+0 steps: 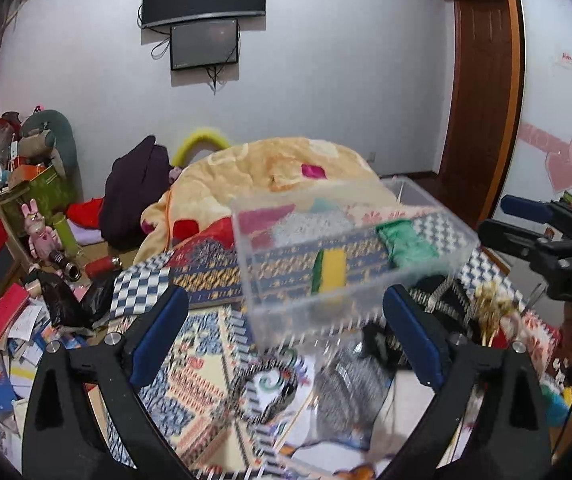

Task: Organize soft objects
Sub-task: 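Grasp the beaded bracelet with the left tool while the right tool grasps the black chain bag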

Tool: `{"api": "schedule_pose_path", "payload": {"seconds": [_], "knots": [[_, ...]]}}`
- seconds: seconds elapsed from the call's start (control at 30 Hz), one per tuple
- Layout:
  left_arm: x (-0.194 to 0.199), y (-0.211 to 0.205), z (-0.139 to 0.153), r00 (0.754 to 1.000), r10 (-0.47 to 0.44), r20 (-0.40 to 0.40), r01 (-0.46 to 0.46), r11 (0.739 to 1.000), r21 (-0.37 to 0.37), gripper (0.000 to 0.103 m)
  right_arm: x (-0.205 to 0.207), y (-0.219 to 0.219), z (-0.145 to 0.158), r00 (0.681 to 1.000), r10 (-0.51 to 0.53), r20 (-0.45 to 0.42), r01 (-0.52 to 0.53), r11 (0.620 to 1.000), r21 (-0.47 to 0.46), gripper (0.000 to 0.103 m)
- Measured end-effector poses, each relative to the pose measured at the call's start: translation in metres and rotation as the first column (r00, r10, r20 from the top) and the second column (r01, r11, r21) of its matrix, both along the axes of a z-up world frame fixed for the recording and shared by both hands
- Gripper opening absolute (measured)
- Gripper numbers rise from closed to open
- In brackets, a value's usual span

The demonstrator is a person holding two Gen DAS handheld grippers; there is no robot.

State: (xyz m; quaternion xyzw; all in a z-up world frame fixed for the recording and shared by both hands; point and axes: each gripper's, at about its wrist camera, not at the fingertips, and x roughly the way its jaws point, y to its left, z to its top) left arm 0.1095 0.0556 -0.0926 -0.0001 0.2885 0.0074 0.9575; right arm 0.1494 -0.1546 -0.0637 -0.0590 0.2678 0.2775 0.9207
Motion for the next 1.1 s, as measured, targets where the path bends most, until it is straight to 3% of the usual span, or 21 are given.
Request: {"api": "schedule_pose_path", "payload": {"seconds": [0.2,0.37,0.6,0.67,0.77,0.97,1.1], "knots": [[-0.007,0.007,-0.036,0.995,0.022,-0.095,-0.020,1.000,0.017,0.099,-0.005,0.007,-0.023,0.997,0.024,-0.079,-0.025,0.999,-0.019,0.087],[-0.008,0.020,-0.067,0.983,0.057,-0.174,-0.069,0.996,-0.061,0.099,-0.007,0.015,-0.048,0.985,0.069,-0.158,-0.074,0.997,-0.027,0.087],[-0.004,0.023,-0.087,0.973,0.087,-0.213,-0.104,0.992,-0.071,0.099,-0.007,0.023,-0.065,0.974,0.083,-0.212,-0.092,0.995,-0.030,0.085],[-0.004,0.020,-0.087,0.974,0.087,-0.208,-0.101,0.993,-0.060,0.093,-0.006,0.023,-0.065,0.974,0.079,-0.212,-0.088,0.996,-0.034,0.072],[0.003,0.019,-0.091,0.970,0.063,-0.233,-0.084,0.993,-0.084,0.075,-0.005,0.023,-0.067,0.973,0.078,-0.218,-0.088,0.995,-0.039,0.054],[0.006,0.017,-0.094,0.970,0.041,-0.239,-0.069,0.991,-0.114,0.048,-0.008,0.022,-0.066,0.977,0.081,-0.198,-0.091,0.995,-0.045,0.026],[0.003,0.018,-0.092,0.972,0.026,-0.235,-0.059,0.989,-0.134,0.032,-0.007,0.018,-0.063,0.977,0.088,-0.195,-0.096,0.995,-0.029,0.017]]}}
